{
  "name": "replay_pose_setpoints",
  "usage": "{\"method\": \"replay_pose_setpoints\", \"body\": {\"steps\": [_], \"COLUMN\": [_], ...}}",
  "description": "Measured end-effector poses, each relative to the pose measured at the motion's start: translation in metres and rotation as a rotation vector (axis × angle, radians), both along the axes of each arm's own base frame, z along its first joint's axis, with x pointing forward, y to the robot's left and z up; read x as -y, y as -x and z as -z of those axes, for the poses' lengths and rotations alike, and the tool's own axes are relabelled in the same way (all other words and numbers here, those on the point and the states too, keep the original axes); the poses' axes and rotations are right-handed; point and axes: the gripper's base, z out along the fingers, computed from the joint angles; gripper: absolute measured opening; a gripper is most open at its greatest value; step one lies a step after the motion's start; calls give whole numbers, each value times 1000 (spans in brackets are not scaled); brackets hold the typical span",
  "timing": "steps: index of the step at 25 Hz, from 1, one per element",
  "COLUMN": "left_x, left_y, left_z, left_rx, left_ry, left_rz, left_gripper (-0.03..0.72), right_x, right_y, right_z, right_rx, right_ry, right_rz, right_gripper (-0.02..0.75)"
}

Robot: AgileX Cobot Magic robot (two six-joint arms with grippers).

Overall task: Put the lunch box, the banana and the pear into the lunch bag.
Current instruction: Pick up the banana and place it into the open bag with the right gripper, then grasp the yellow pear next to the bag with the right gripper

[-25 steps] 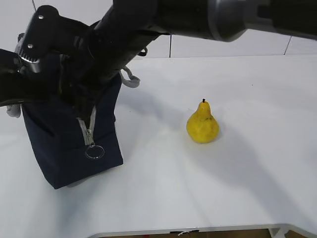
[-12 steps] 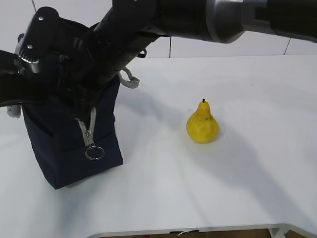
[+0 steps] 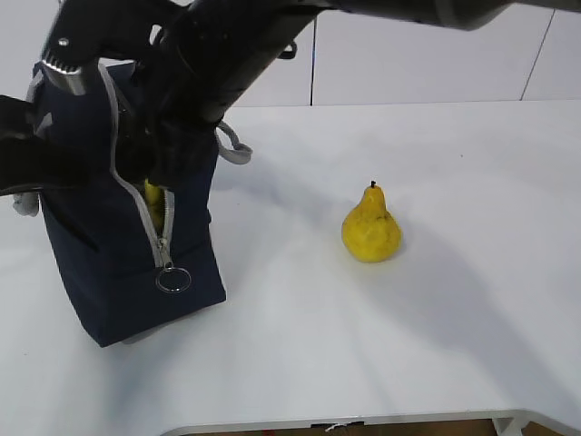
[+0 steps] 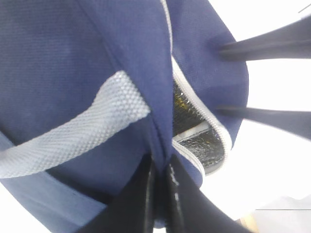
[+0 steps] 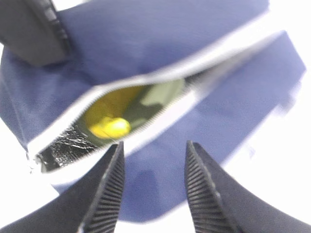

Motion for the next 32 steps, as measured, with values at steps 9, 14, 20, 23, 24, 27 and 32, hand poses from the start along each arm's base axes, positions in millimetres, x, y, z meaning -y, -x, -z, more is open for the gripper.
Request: {"method": "replay_pose_setpoints", "body": {"steps": [9, 14, 20, 23, 24, 27, 32], "left_x": [0, 0, -1, -1, -1, -1, -1], "left_y": [0, 0, 0, 0, 0, 0, 0], "left_z": [0, 1, 1, 1, 1, 1, 1], "left_rx": [5, 6, 9, 9, 9, 10, 10], "left_ry": [-11, -17, -28, -31, -31, -33, -35], "left_rz": [6, 8, 12, 13, 13, 13, 14], "left_gripper": [-15, -15, -15, -15, -15, -15, -15], "right_x": [24, 42, 68, 90, 98, 119, 143], "right_y": [11, 16, 16, 7, 6, 7, 20], "right_z": [-36, -52, -65, -73, -74, -80, -77], "right_rx": [-2, -46, -136, -162, -172, -173, -146], "right_ry": [19, 17, -8, -44, -51, -75, -137], "right_rz": [141, 335, 572, 677, 702, 749, 770], "right_gripper": [350, 350, 350, 350, 350, 350, 351]}}
